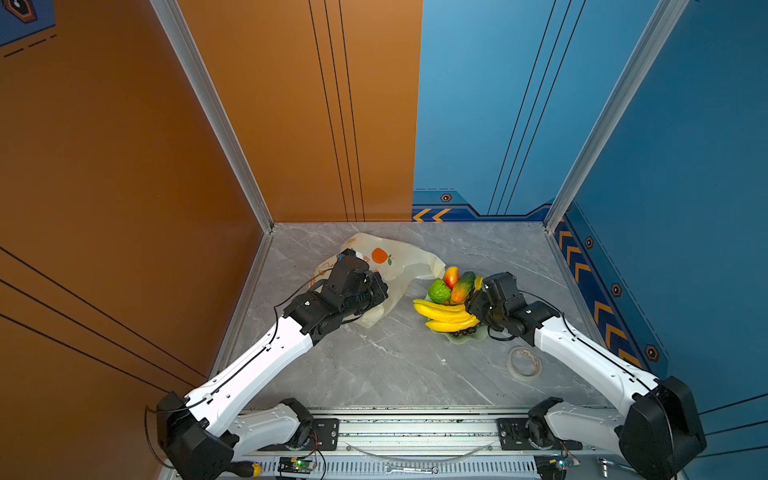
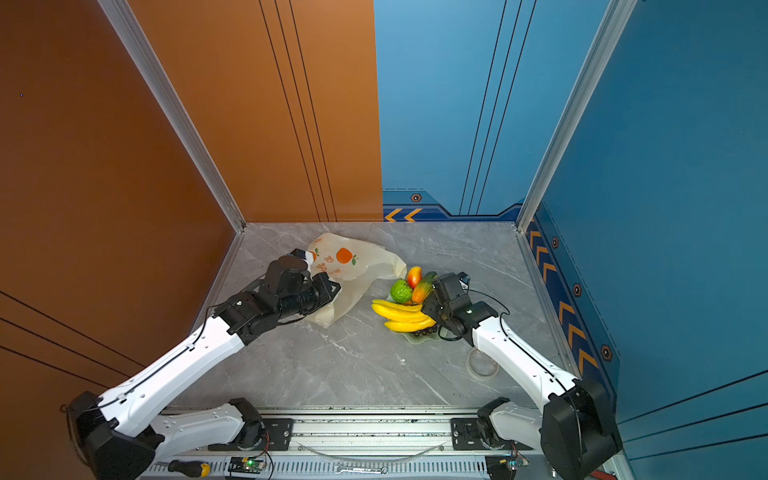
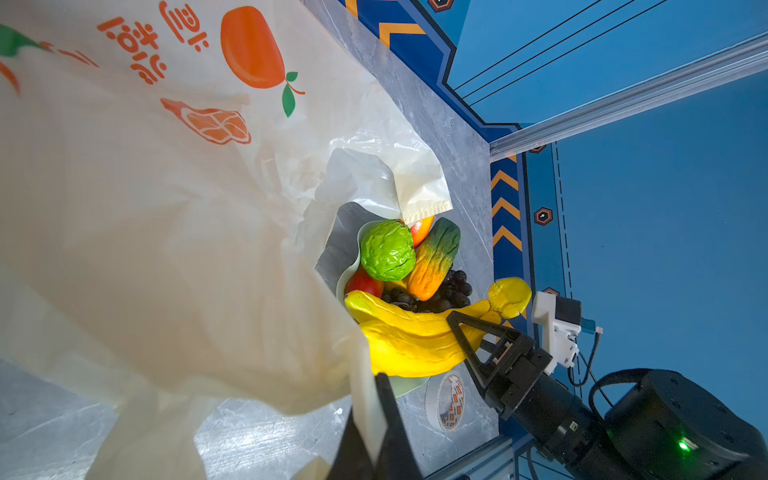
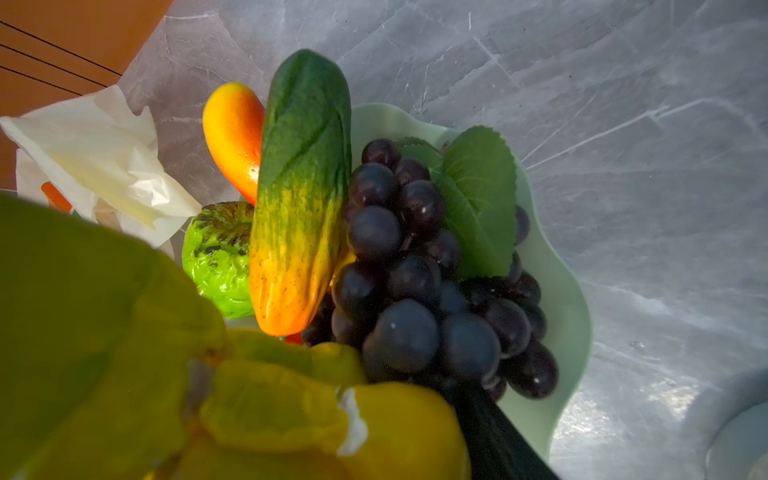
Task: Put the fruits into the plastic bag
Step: 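Close the right gripper on the yellow banana bunch in the dish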
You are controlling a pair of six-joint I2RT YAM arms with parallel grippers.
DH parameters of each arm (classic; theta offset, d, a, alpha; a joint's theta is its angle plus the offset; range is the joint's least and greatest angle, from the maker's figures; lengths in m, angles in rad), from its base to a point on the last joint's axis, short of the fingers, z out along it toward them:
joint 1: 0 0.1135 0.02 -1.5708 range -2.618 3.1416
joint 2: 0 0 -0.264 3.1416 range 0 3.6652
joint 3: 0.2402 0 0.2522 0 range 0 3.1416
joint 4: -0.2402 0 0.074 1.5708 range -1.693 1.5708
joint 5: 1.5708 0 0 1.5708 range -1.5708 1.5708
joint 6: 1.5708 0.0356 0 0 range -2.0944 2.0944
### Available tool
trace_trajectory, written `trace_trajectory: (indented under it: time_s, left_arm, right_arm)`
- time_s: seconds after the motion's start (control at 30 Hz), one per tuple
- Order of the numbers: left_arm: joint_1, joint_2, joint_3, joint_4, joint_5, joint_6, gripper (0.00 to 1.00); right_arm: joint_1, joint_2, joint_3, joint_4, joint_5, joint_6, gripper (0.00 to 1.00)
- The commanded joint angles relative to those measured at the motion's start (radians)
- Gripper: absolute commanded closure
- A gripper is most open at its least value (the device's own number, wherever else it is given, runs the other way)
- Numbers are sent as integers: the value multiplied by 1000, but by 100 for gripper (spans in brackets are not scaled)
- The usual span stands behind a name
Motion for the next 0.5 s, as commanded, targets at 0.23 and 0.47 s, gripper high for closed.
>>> trace_trajectory:
  time_s: [0.23, 0.47]
  left_arm:
    - [-9, -22, -17, -15, -26, -3, 100]
    - [-10, -25, -21, -16, -31, -5, 100]
  right_arm:
    - [0, -54, -14, -2, 41, 6, 48]
    - [0, -132, 0, -46, 33, 60, 48]
